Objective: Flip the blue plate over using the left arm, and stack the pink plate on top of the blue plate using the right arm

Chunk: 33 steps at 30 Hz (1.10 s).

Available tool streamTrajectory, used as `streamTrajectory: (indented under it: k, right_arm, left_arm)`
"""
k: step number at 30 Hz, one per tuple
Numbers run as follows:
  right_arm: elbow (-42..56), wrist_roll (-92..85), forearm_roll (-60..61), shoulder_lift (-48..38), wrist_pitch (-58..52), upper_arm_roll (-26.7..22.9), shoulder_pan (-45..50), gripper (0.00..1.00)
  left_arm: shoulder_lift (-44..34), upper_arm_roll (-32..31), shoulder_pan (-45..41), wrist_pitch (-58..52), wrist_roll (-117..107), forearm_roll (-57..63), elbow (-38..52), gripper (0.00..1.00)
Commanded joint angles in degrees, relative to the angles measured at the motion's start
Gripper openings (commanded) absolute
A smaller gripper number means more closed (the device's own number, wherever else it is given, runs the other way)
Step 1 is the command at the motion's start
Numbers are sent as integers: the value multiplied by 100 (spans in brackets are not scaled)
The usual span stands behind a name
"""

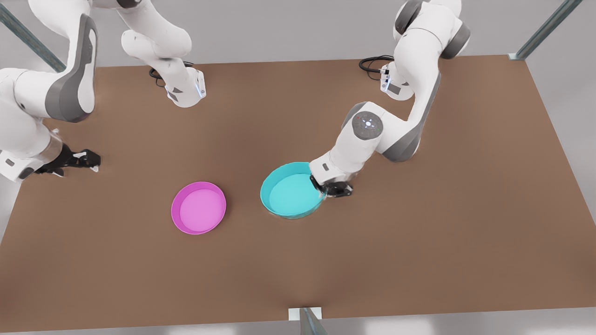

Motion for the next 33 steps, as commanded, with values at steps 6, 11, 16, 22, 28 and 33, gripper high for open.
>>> streamTrajectory:
  k: [6, 11, 16, 22, 28, 33]
  right_arm:
    - [-226, 12, 8, -112, 0, 14, 362, 100]
    - [-331, 55, 17, -104, 8, 14, 344, 100]
    - [-358, 64, 8, -77, 9, 14, 336, 100]
    - [-1254, -59, 894, 871, 1397, -3, -77, 100]
    - [-1254, -1843, 1801, 1742, 2109, 14, -368, 100]
    - [-1184, -1755, 1897, 2384, 2557, 234, -359, 100]
  left_arm:
    - [-9, 20, -554, 243, 742, 2020, 5, 21]
    - [220, 20, -1090, 137, 672, 5000, -171, 21]
    - [738, 99, -1740, -820, 654, 7222, -145, 21]
    - [1195, 143, -2487, -2121, 725, 9587, -162, 21]
    - [2092, 1057, -3393, -2860, 593, 10563, -145, 21]
    - [2725, 1030, -3656, -2772, 514, 10563, -154, 21]
